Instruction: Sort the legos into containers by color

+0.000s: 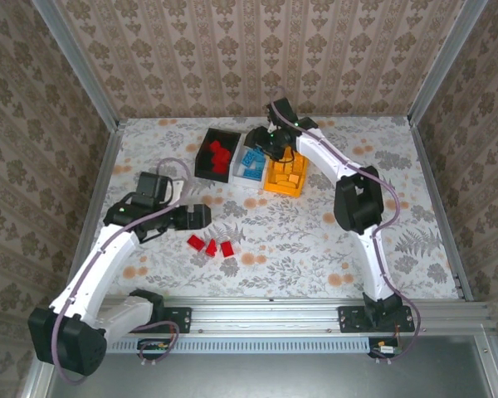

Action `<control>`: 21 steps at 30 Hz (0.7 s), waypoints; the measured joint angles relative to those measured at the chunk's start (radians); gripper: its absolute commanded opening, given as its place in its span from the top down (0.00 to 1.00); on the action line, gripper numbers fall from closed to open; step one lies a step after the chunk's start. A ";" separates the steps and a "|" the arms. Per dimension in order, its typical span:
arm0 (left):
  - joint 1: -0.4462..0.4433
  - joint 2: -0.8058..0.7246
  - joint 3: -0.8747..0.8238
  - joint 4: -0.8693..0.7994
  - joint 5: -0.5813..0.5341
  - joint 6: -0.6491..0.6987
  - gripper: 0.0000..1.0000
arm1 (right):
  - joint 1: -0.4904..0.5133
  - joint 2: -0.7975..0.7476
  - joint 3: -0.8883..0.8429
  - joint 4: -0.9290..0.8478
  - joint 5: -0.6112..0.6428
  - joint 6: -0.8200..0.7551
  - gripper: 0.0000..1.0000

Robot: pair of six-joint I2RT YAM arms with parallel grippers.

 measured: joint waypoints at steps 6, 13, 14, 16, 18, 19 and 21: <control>-0.127 0.071 0.000 0.003 -0.040 -0.014 0.00 | -0.014 0.090 0.146 -0.055 0.014 -0.003 0.19; -0.266 0.230 0.025 0.002 -0.090 -0.013 0.03 | -0.017 0.048 0.110 -0.052 0.015 -0.027 0.19; -0.284 0.248 0.032 0.002 -0.096 -0.013 0.04 | -0.017 0.018 0.063 -0.048 0.014 -0.031 0.19; -0.315 0.269 0.038 0.004 -0.107 -0.016 0.07 | -0.016 -0.063 -0.054 -0.028 0.014 -0.035 0.19; -0.342 0.282 0.038 0.008 -0.116 -0.027 0.10 | -0.013 -0.153 -0.169 -0.006 0.018 -0.039 0.19; -0.356 0.289 0.038 0.010 -0.117 -0.035 0.11 | -0.012 -0.221 -0.255 0.017 0.019 -0.043 0.19; -0.384 0.304 0.038 0.021 -0.116 -0.059 0.12 | -0.007 -0.334 -0.392 0.058 0.021 -0.051 0.19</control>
